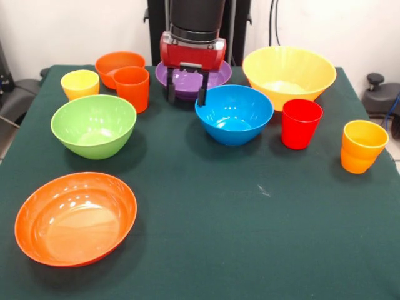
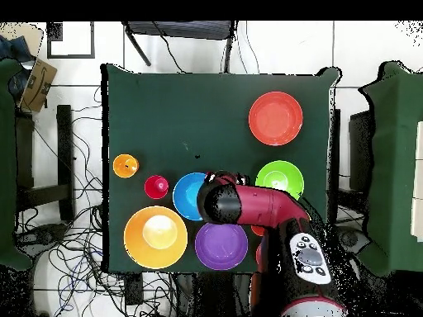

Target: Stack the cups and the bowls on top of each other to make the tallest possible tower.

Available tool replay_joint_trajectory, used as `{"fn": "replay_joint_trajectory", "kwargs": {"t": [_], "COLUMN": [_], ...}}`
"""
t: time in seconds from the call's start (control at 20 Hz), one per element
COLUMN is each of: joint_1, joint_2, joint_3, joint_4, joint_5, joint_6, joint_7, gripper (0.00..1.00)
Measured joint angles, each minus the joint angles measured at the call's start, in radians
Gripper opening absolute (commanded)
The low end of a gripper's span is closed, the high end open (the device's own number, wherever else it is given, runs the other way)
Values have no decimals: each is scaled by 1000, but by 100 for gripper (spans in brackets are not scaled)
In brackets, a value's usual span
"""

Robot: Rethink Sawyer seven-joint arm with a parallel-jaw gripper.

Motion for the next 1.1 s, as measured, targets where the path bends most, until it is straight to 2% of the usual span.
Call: {"fn": "replay_joint_trajectory", "kwargs": {"t": [0.5,1.1], "joint_1": [-75,-79], "joint_2": [1,24], "joint_3": [72,111], "joint_4": [-3,-35], "joint_5": [-55,-87], "joint_6": [19,19], "joint_7": [0,0], "gripper": [100,100]}}
